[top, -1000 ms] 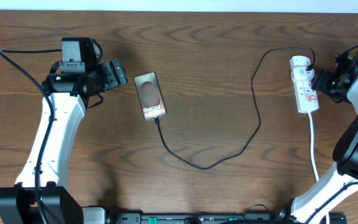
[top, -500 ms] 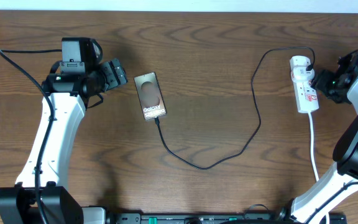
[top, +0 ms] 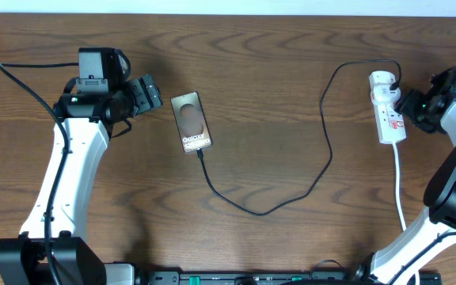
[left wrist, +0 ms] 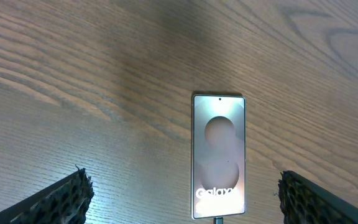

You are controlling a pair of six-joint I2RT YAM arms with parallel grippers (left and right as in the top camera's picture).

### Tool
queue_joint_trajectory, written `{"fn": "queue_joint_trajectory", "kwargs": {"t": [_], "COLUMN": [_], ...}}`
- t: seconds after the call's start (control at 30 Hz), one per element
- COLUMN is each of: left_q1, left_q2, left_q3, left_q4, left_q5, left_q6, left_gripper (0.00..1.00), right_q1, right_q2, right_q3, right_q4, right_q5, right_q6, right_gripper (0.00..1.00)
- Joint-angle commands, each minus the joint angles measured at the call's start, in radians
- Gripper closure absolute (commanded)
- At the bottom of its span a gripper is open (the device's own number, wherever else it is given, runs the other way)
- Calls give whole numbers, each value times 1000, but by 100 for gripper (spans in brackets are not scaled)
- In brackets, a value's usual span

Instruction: Plug charger to phone and switch on socket

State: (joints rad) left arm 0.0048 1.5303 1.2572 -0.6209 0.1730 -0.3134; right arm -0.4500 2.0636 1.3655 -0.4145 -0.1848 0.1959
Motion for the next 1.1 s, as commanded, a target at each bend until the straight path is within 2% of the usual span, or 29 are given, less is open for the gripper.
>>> {"fn": "queue_joint_trajectory", "kwargs": {"t": [0.0, 0.23, 0.47, 0.7, 0.87, 1.07], "left_q1": [2, 2, 2, 2, 2, 2], "left_q2": [5, 5, 5, 5, 5, 5], "left_q3": [3, 3, 3, 3, 3, 3], "left_q4": [0, 0, 0, 0, 0, 0], "left_q5": [-13, -13, -13, -13, -13, -13], "left_q6": [6, 6, 6, 6, 6, 6], "left_gripper": [7, 7, 7, 7, 7, 7], "right_q1": [55, 48, -16, -55, -35, 17], "right_q2": [33, 26, -84, -321, -517, -724], "right_q3": [-53, -39, 47, 64, 64, 64], "right_q4": [-31, -23, -151, -281, -381, -518], "right_q5": [-43, -30, 3, -17, -112, -126], "right_q6": [-5, -6, -27, -67, -168, -219], "right_gripper": [34, 37, 35, 32, 29, 26]}}
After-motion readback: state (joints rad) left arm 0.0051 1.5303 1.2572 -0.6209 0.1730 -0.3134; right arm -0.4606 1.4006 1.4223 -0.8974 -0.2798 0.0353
